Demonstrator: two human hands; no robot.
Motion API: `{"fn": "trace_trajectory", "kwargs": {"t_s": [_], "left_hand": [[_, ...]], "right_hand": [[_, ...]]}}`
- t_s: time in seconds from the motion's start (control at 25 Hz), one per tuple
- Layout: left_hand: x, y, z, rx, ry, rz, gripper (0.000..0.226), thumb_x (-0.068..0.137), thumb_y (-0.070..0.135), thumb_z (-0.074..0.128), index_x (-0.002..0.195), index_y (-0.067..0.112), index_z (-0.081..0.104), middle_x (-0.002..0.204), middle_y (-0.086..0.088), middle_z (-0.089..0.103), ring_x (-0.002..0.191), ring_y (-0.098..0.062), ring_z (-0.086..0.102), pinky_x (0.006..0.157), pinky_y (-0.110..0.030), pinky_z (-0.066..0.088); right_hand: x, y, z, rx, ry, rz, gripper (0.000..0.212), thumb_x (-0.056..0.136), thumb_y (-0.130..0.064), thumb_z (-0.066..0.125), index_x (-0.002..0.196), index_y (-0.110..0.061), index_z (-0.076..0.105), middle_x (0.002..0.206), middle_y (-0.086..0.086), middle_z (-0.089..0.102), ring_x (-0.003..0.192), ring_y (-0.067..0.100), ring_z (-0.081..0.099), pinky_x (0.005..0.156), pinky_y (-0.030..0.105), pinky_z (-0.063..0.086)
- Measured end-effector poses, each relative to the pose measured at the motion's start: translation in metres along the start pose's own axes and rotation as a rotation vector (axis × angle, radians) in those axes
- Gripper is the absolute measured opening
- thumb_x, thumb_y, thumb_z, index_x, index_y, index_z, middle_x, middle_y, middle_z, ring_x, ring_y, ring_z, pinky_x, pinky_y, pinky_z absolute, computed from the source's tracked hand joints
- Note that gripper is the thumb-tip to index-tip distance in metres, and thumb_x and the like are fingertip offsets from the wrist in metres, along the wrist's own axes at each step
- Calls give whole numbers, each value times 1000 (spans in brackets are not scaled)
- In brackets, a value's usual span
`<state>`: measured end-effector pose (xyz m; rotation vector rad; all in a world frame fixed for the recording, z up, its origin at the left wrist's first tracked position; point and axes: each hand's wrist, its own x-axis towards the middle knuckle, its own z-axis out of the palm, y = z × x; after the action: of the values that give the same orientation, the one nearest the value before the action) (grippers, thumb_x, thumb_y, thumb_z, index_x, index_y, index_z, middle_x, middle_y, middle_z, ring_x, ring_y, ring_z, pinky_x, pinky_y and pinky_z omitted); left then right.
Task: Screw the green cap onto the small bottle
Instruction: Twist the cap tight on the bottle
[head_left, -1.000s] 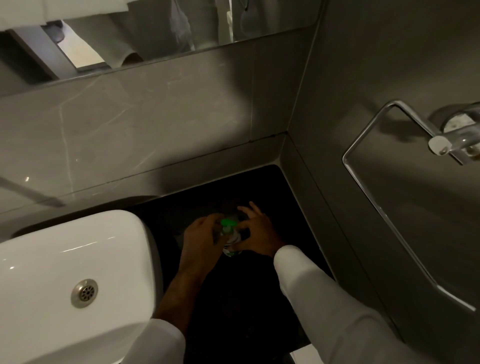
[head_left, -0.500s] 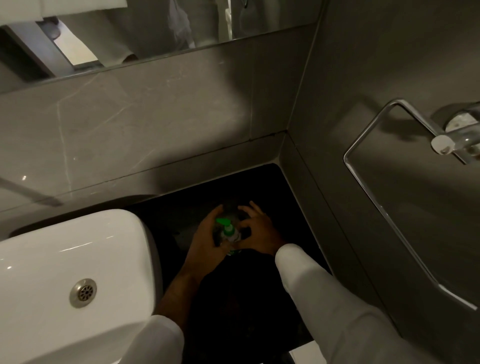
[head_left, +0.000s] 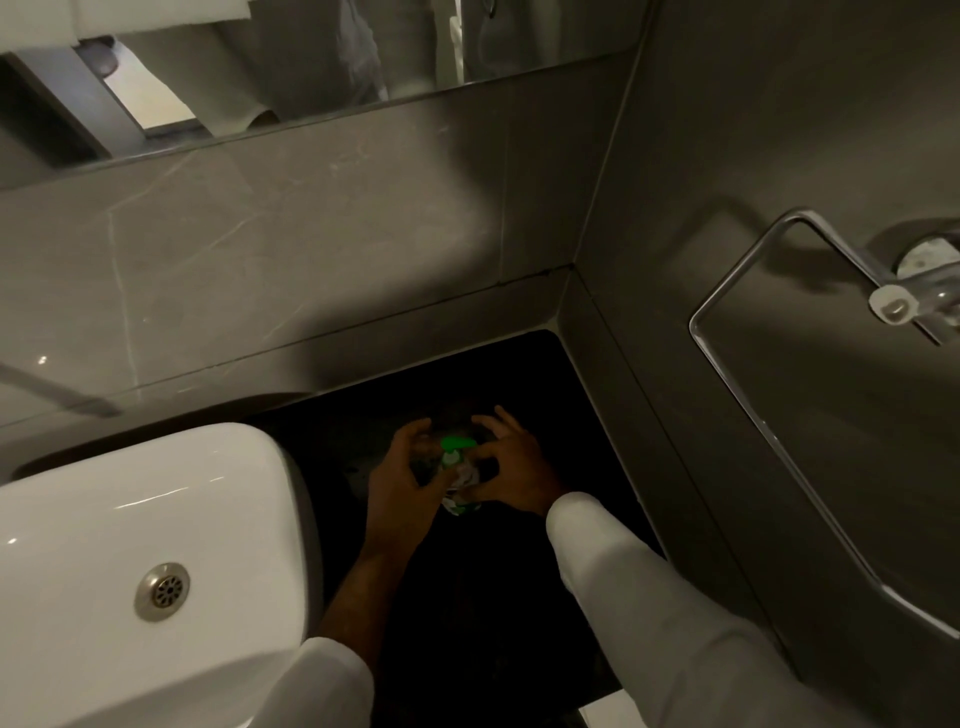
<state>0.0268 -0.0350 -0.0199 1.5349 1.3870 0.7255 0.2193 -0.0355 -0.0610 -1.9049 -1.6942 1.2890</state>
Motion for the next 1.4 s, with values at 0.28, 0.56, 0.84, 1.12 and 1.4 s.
{"fn": "trace_trajectory", "kwargs": {"t_s": [0.28,0.56,0.84,1.12,1.4], "left_hand": [[4,-5,2,118,62,3,41,75,43,81,110,41,60,106,15,68,98,-5,67,82,-35,59],[13,-11,-4,360,94,245,14,73,29,82,83,27,72,84,21,61,92,-10,62,80,-32,53],[27,-10,-10,469,-29,355,19,74,33,85,87,22,76,93,1,70,91,-24,68,85,-56,52],[26,-16,-13,452,-78,394,29,70,23,87,97,16,77,107,-9,70,105,-22,59,93,-55,49],[40,1,-26,424,-353,595,29,83,33,70,98,10,79,106,-9,72,101,-14,64,93,-21,49]], "right_hand": [[-2,-8,-7,-18,-1,-49,60,70,-41,92,125,-21,76,173,0,22,164,29,10,130,55,21],[-2,-8,-6,-77,-3,-181,48,77,-39,88,117,-14,81,168,-3,37,164,24,12,129,56,17],[1,-4,-7,-103,-11,-164,60,74,-45,88,128,-21,75,169,-5,33,163,18,14,130,56,15],[0,4,-7,-119,-8,-195,59,73,-55,83,122,-25,78,173,-6,23,165,22,7,129,60,13],[-9,1,-11,-178,-37,-176,56,76,-51,85,126,-26,76,174,-4,21,165,24,3,130,59,8]]}}
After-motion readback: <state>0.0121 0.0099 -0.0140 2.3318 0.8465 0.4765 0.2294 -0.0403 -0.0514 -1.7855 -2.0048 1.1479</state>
